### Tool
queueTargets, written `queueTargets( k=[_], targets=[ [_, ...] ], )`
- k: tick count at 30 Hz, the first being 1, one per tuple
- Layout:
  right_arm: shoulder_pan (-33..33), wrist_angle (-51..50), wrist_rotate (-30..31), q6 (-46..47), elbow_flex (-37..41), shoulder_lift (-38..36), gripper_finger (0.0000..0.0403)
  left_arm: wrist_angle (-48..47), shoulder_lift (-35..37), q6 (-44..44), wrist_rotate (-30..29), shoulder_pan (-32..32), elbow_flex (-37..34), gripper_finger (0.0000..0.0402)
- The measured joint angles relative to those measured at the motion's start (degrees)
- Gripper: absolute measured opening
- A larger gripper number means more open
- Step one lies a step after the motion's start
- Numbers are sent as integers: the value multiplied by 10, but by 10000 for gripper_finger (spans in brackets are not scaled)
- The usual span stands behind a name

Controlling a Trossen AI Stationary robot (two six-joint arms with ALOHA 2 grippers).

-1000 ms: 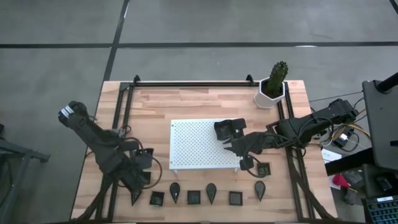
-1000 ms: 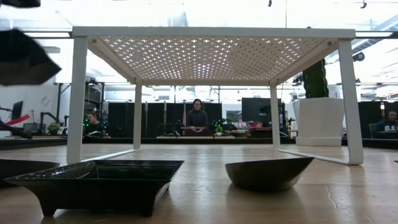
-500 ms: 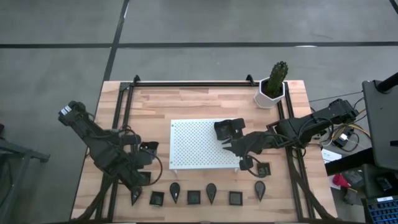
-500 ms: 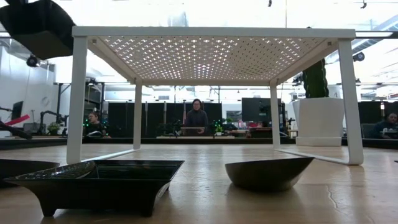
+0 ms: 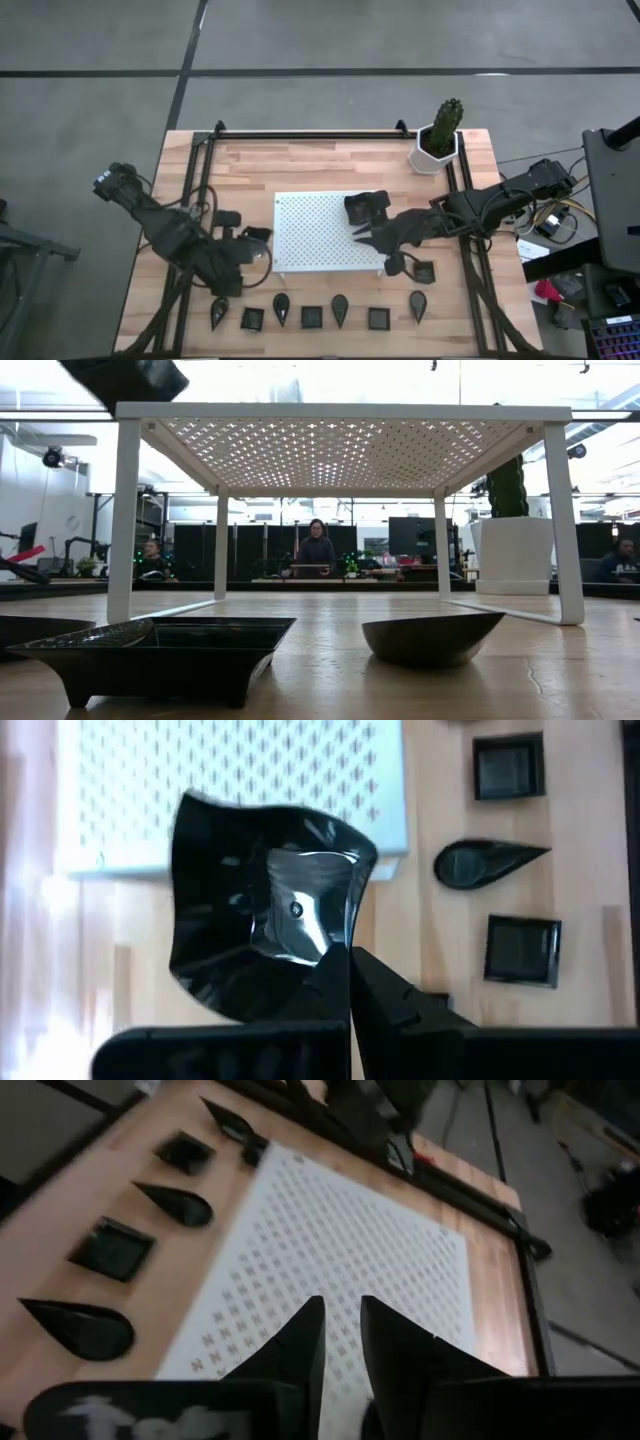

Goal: Pick & Place Mini shaped plates
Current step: Stack the distorted square plate on the other distorted square plate on the shelf

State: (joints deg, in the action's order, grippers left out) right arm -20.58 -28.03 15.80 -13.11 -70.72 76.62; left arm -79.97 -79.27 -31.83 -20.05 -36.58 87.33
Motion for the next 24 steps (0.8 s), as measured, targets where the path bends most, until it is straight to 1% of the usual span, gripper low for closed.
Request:
queueTargets(
  k=[5, 11, 15, 20, 24],
  targets=[
    [0, 42, -44, -17, 0, 0, 77, 9, -20, 74, -6, 25, 10, 0],
    [0, 73, -58, -30, 1, 9, 94, 49, -48, 151, 30, 67, 12, 0],
    [1, 80, -55, -45, 0, 30, 117, 50, -65, 186, 34, 87, 25, 0],
    [9, 88, -54, -63, -20, 74, 156, 70, -79, 233, 35, 97, 57, 0],
    [9, 93, -55, -94, -40, 107, 180, 70, -99, 266, 19, 100, 82, 0]
  ],
)
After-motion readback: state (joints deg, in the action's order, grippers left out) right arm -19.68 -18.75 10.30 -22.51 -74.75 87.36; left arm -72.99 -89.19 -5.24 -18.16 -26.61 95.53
